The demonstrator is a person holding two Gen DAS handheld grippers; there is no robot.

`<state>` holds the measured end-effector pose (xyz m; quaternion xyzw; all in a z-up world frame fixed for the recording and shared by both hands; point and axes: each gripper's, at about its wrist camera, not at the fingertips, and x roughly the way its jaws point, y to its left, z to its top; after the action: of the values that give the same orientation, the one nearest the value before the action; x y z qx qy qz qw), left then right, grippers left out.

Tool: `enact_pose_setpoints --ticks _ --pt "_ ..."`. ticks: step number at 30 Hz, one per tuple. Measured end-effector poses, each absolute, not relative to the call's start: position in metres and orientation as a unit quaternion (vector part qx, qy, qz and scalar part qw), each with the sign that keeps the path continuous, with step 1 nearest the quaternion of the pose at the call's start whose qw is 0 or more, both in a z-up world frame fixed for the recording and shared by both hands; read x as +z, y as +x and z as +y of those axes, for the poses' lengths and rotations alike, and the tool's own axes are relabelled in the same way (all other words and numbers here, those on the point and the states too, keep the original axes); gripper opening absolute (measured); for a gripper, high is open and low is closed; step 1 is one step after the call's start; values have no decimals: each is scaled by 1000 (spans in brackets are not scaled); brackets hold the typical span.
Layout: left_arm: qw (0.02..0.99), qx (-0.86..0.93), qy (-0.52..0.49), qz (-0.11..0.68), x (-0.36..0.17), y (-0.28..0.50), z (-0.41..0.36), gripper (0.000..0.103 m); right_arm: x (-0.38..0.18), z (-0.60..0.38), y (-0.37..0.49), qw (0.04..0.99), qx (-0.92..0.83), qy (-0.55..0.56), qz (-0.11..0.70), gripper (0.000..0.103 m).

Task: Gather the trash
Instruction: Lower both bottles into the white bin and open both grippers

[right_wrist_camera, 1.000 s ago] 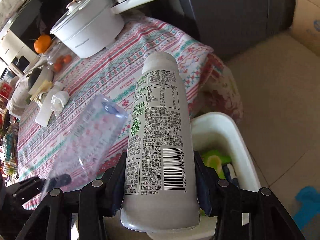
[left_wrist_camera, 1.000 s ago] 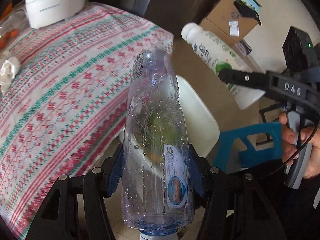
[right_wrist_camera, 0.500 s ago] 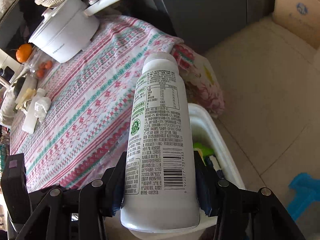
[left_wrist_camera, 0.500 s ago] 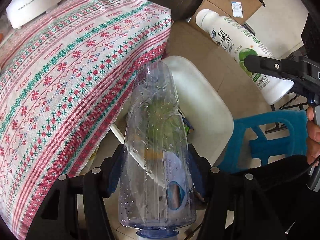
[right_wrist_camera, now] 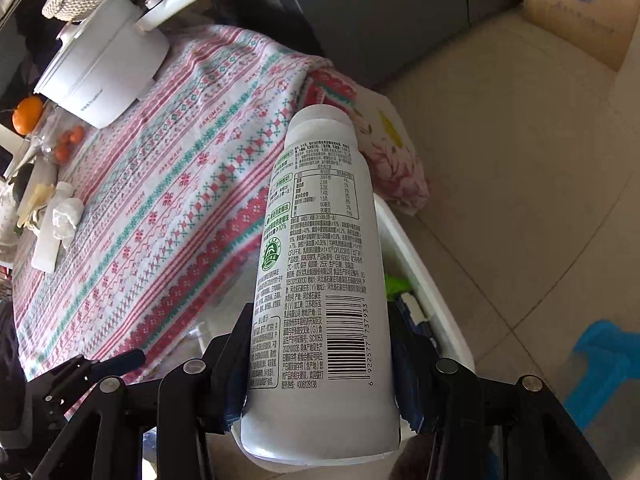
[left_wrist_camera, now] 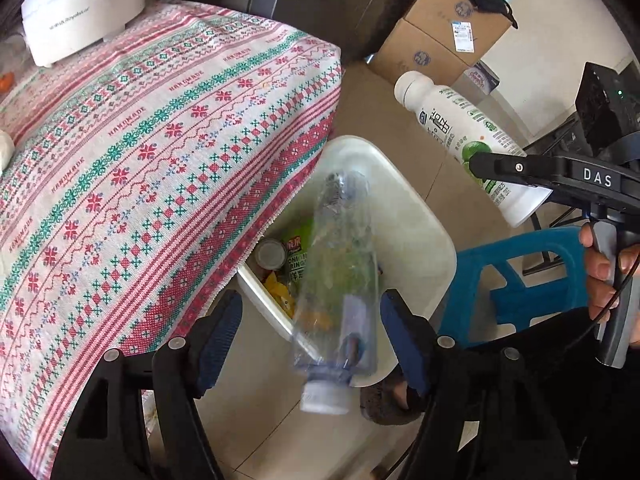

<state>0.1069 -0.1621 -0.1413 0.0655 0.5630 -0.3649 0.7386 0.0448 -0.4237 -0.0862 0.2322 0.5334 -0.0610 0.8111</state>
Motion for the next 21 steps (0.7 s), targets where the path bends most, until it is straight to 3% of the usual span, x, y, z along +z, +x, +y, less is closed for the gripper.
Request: enact_pose_setpoints --ticks 21 --pt "819 -245 0 518 -91 139 -75 74 -116 -403 54 778 -52 185 598 52"
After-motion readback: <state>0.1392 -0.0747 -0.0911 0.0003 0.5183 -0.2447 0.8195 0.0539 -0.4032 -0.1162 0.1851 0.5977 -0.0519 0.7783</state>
